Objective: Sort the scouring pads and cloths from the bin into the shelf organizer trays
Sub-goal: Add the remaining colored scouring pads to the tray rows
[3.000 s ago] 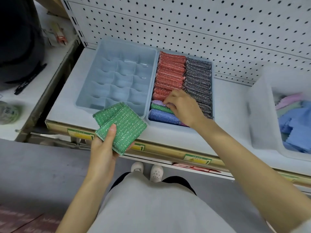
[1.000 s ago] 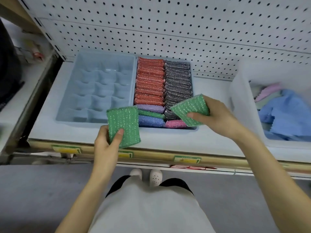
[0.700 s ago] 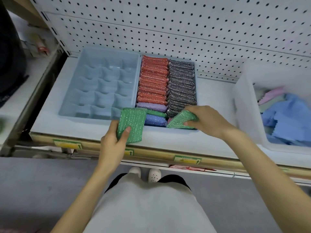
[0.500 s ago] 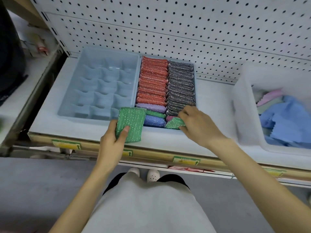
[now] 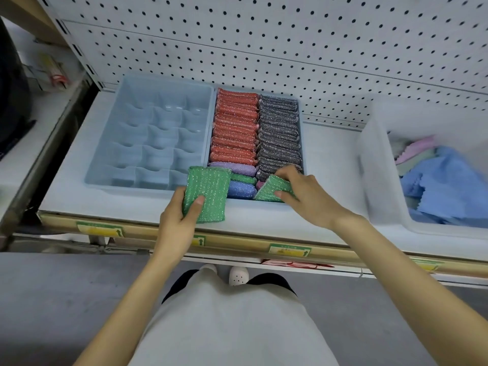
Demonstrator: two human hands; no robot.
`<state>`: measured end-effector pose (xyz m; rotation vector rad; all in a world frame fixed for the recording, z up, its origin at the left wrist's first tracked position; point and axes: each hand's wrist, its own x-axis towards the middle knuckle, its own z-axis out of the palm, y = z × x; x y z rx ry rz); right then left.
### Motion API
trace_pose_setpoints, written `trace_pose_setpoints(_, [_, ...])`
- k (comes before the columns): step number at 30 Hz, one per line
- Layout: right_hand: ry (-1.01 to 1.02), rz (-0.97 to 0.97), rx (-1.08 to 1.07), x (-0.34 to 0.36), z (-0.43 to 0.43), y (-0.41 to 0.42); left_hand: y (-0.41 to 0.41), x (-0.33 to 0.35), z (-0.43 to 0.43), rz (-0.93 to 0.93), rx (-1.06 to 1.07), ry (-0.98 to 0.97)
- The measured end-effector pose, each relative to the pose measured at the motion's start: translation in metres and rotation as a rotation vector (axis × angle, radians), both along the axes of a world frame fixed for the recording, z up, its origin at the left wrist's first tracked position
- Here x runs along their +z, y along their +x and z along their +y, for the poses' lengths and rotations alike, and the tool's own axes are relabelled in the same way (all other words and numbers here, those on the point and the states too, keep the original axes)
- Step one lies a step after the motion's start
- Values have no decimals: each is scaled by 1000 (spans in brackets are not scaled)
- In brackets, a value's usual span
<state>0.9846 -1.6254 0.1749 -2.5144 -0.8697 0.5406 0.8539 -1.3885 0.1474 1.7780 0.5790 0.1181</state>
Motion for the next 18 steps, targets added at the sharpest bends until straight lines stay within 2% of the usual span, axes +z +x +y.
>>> trace_pose_setpoints(3, [308, 74, -174, 0, -9, 0, 0, -1, 0, -7, 6, -17])
trace_pose_setpoints(5, [402, 49, -226, -2, -14, -4, 0, -1, -1, -9, 10, -12])
trace_pose_setpoints(7, [382, -68, -190, -5, -13, -7, 0, -2, -2, -9, 15, 0])
trace_pose_setpoints(10, [253, -359, 9, 0, -9, -6, 0, -4, -1, -11, 18, 6])
trace_pose_setpoints(12, [209, -479, 92, 6, -8, 0, -1, -5, -1, -15, 15, 2])
trace_pose_setpoints(15, [132, -542, 134, 2, -3, -1, -1, -4, -1, -16, 18, -1])
trace_pose_setpoints(18, [79, -466, 121, -13, 4, -7, 0, -4, -2, -18, 19, -8])
